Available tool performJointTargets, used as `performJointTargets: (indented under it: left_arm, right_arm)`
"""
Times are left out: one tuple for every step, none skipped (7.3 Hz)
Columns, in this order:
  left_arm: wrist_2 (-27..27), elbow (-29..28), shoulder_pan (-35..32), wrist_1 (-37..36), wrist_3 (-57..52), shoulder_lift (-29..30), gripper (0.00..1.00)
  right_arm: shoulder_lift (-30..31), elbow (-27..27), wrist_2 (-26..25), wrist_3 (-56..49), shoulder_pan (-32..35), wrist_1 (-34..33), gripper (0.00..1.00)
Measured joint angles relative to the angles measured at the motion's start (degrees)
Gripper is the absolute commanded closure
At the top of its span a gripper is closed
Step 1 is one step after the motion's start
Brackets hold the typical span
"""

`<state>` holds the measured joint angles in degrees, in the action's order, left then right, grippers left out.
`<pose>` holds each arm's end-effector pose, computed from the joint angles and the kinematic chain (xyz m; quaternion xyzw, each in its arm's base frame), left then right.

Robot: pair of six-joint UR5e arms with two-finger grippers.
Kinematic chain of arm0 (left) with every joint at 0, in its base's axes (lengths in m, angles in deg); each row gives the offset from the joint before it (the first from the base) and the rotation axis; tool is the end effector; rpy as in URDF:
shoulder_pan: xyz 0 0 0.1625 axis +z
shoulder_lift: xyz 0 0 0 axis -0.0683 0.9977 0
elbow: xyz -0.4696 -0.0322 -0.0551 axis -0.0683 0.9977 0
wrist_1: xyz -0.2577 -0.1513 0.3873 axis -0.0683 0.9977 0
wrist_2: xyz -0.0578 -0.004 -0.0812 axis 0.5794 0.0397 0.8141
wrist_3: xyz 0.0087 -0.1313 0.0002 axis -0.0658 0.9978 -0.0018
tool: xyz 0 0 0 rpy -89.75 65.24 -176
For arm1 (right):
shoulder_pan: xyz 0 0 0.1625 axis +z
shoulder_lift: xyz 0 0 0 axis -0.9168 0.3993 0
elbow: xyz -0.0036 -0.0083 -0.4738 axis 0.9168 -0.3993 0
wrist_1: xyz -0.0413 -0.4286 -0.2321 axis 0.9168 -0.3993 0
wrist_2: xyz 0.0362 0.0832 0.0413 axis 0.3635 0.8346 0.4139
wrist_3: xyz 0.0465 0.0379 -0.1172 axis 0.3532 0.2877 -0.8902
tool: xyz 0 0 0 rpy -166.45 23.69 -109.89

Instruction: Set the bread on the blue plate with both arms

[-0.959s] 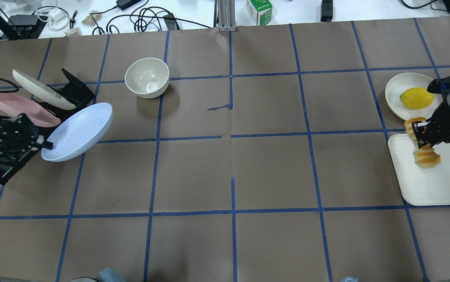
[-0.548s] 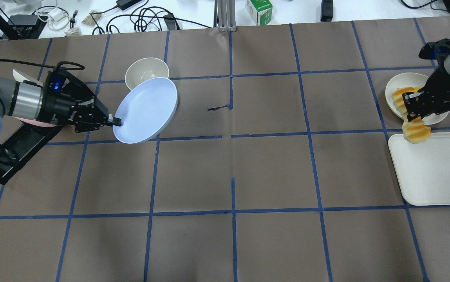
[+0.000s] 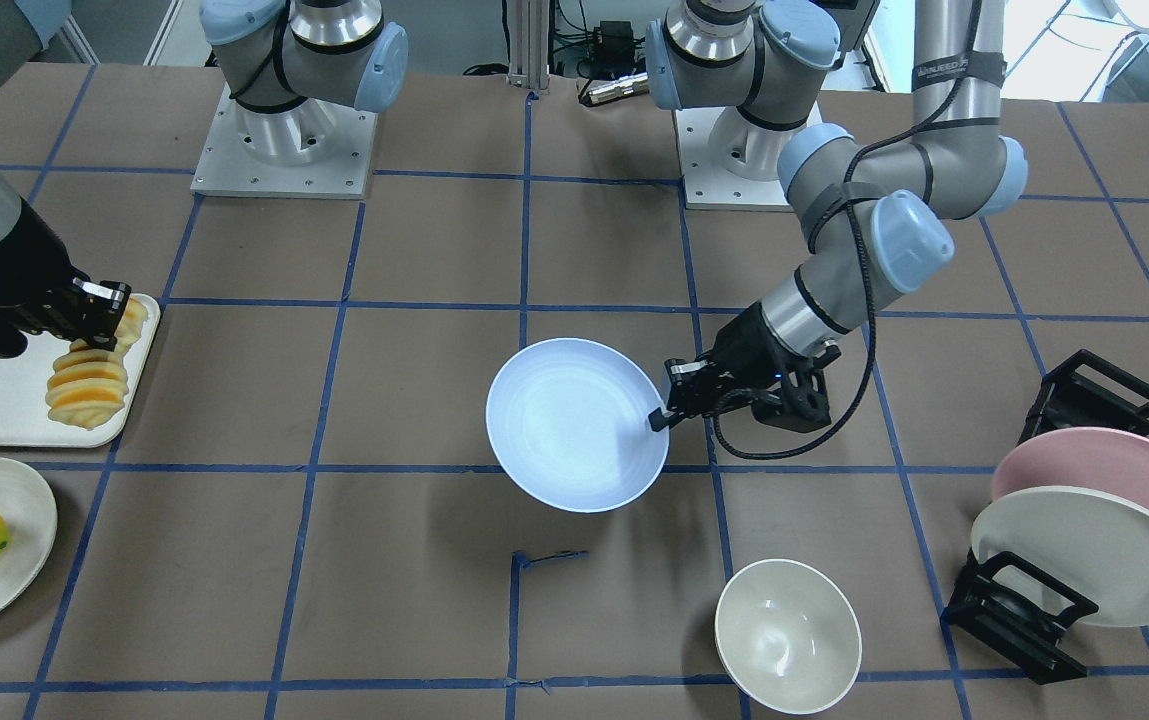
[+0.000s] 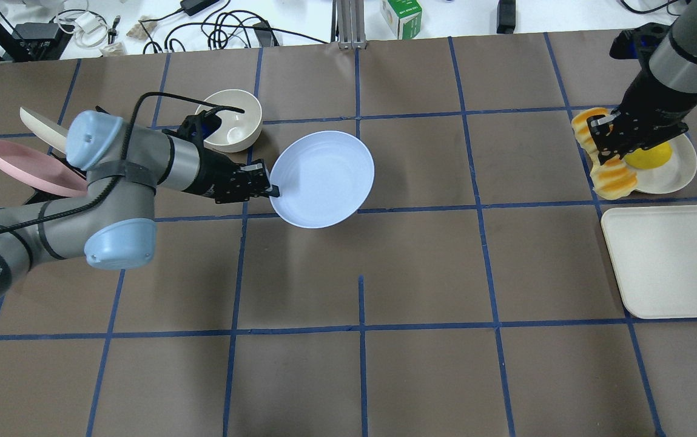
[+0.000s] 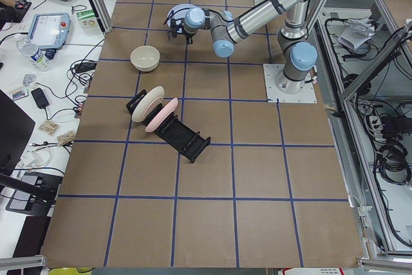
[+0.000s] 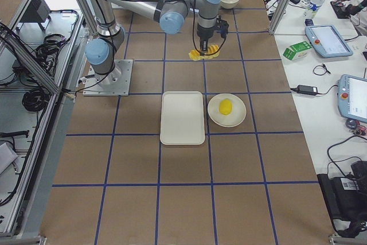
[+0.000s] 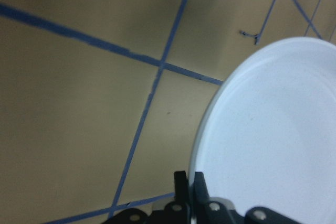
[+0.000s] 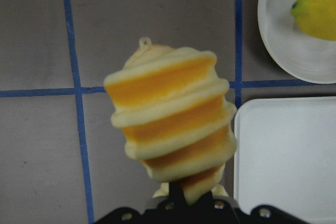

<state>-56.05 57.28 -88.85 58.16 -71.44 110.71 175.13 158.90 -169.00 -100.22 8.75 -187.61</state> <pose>-0.1553 -0.5877 0.2054 0.0860 -0.9507 0.0627 0.2913 -0.0234 -0.6014 0.3942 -0.0100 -0.9999 -0.0074 0.0077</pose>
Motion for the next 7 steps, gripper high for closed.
performJointTargets:
  left_arm:
    - [-0.89,0.02,-2.58,-3.20,4.03,2.83,1.00]
    - [-1.68,-0.08,-4.16,-4.83,6.33,4.90,1.00]
    - [-4.45,-0.15,-5.20,-6.33,7.46,6.52,1.00]
    - [-8.37,-0.15,-5.95,-7.52,8.08,7.50,1.00]
    - [-10.63,-0.19,-6.61,-8.16,8.80,8.03,0.59]
    - [-11.55,-0.26,-7.04,-8.95,9.50,8.31,0.01]
    - [-11.94,-0.33,-7.28,-10.54,11.36,8.12,0.00]
  right_arm:
    - [0.05,-0.54,0.03,2.46,2.74,0.52,1.00]
    - [-0.12,-1.38,0.06,5.46,5.80,1.21,1.00]
    - [-0.72,-2.43,0.24,8.35,9.29,1.69,1.00]
    - [-1.67,-3.09,1.05,10.94,12.56,1.66,1.00]
    - [-2.76,-3.35,2.06,13.72,15.28,0.95,1.00]
    - [-4.05,-3.46,2.69,16.62,17.92,-0.38,1.00]
    - [-5.54,-3.64,3.69,19.50,20.83,-2.32,1.00]
